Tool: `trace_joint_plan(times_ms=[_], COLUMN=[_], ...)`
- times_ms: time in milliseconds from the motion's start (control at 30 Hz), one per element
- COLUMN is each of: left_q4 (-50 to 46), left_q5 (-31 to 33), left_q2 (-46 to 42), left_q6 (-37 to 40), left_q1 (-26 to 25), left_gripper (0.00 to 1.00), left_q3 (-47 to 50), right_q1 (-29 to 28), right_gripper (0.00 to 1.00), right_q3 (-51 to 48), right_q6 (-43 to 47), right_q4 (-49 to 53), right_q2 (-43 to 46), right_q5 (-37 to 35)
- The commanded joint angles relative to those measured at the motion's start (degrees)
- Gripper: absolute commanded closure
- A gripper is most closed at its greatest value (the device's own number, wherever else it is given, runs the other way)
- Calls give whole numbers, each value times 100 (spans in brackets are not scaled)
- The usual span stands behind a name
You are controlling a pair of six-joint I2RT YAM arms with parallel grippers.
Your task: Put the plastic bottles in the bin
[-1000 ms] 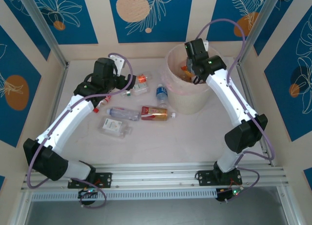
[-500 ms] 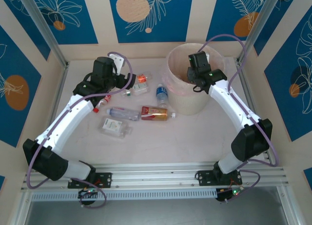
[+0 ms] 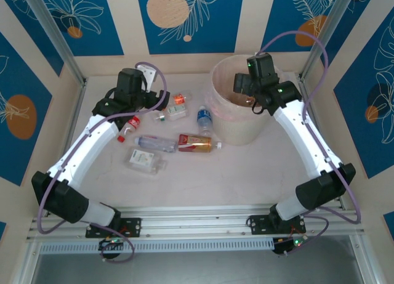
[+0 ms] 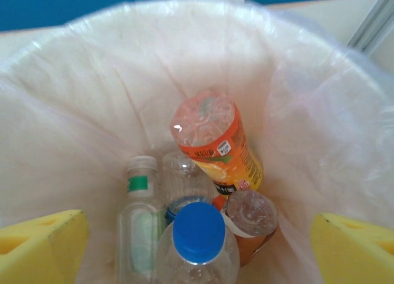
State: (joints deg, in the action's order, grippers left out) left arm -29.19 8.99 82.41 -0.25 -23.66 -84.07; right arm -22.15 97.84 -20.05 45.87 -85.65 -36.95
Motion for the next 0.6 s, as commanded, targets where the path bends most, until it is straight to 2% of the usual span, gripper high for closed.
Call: trace_joint_plan(times_ms=[0, 100, 400, 567], left_q4=[-216, -474, -1371, -1545], left_q5=[-338, -538, -712, -733], left_q2=[289, 744, 2376, 2764], left_q6=[331, 432, 782, 738], left_q1=[178, 313, 362, 357], left_gripper=[0, 0, 2, 3], left_q3=[-341, -672, -1808, -1902], right_q1=[-43, -60, -153, -201], right_gripper=[5, 1, 1, 1], right_q3=[255, 308, 109, -114], right_q6=[89, 89, -71, -130], right_q4=[150, 151, 74, -27], right_q2=[276, 438, 1015, 1254], right_q5=[95, 257, 658, 733])
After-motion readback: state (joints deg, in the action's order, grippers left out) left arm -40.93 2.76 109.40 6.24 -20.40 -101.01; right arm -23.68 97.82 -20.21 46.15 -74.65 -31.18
